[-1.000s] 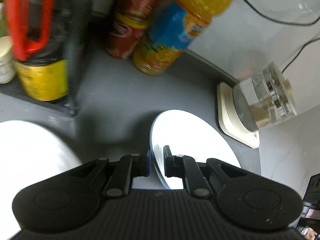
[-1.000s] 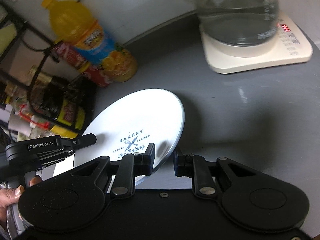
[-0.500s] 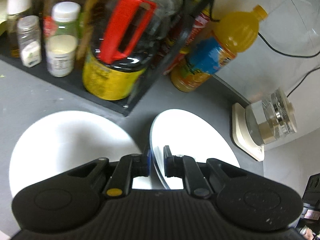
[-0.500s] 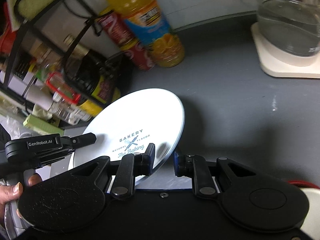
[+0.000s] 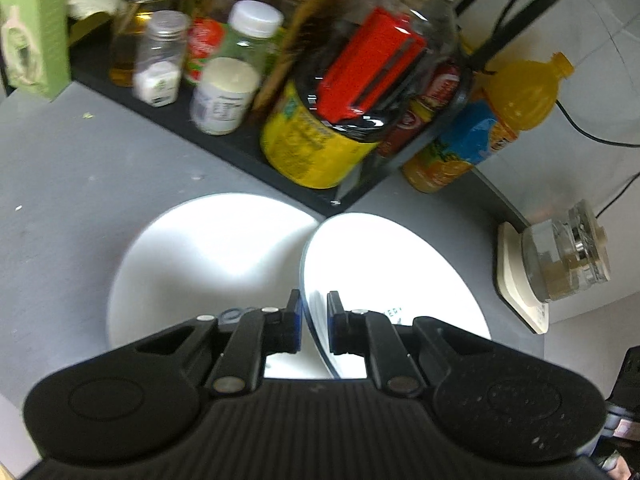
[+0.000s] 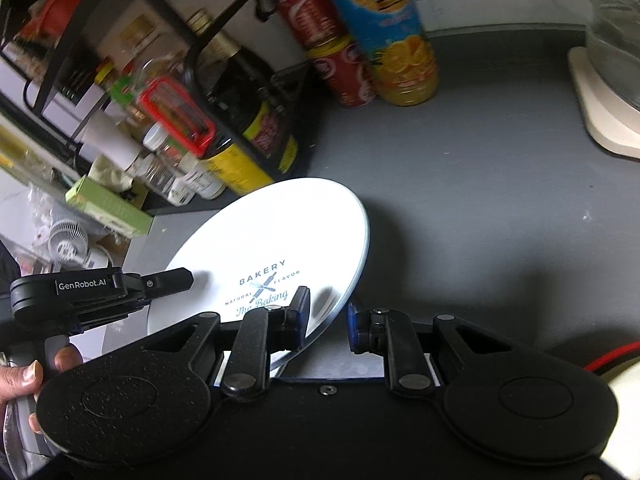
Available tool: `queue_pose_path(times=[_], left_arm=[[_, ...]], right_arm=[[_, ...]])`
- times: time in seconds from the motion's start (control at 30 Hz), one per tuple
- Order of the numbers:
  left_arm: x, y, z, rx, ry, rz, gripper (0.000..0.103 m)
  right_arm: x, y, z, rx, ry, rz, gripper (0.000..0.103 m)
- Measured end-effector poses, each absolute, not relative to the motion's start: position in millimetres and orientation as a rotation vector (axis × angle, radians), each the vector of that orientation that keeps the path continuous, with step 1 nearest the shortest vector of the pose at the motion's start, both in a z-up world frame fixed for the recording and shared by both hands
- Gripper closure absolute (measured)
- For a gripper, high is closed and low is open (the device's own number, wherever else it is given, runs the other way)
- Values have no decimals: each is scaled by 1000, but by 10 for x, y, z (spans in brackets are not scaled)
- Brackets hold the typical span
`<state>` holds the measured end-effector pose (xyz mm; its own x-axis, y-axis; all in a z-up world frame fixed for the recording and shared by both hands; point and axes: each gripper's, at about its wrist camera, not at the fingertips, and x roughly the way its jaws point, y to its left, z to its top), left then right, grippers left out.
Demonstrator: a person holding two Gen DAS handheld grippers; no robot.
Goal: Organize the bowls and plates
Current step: 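Carry the 'BAKERY' plate with both tools toward the plate stack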
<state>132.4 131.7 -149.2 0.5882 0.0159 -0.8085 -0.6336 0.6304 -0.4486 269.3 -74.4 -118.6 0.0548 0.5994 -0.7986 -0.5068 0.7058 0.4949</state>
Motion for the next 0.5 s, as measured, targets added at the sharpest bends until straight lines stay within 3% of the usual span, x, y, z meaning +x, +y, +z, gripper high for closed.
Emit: queue_pose_path(times=[0.5], left_arm=[[850, 1412, -1710, -849, 917, 538, 93]], right_arm=[[2448, -328, -1205, -26, 1250, 945, 84]])
